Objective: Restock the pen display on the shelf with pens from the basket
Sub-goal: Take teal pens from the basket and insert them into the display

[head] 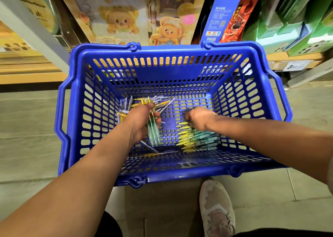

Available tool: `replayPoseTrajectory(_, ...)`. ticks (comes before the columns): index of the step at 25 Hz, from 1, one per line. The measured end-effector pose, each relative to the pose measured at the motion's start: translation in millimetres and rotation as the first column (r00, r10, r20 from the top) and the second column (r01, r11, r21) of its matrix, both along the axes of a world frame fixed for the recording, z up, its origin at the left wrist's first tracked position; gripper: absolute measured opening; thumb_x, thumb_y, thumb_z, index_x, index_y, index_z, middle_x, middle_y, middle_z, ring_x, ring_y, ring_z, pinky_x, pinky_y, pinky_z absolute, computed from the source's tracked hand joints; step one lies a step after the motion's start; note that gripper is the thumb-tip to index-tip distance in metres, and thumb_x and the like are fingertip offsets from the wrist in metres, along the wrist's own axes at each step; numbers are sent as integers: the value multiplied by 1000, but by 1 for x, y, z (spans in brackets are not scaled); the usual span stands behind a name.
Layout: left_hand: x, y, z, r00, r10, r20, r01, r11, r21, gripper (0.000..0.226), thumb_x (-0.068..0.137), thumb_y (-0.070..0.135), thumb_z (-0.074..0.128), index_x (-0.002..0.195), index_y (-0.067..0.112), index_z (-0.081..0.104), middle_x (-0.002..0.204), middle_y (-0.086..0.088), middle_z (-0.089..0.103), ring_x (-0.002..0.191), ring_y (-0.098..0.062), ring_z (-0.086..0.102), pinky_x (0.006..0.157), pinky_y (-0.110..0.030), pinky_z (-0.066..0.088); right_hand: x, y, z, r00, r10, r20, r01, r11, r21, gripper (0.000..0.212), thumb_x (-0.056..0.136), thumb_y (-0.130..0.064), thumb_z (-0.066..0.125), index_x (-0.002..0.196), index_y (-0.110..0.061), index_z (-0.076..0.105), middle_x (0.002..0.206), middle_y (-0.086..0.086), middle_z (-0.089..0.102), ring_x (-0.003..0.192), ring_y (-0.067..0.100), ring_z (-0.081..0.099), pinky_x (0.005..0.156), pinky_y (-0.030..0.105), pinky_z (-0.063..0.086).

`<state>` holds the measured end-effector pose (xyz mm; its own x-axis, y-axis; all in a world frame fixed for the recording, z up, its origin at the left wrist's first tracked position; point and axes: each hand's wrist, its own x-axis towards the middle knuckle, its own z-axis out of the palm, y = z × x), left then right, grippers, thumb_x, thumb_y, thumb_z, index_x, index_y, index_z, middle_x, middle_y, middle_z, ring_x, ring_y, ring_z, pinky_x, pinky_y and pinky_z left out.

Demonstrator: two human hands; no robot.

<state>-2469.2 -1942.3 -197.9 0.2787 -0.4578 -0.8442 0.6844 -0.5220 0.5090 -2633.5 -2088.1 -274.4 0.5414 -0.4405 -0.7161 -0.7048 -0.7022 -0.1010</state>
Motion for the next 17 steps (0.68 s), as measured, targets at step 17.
replayPoseTrajectory(17, -4, -4, 2, 1000, 6, 23, -6, 1000, -10, 32, 107, 13, 46, 135, 2, 55, 123, -21, 68, 95, -31, 66, 92, -50, 58, 50, 28, 50, 647, -682, 343, 347, 663, 664, 12, 84, -23, 82, 93, -24, 73, 84, -6, 79, 76, 8, 76, 68, 22, 61)
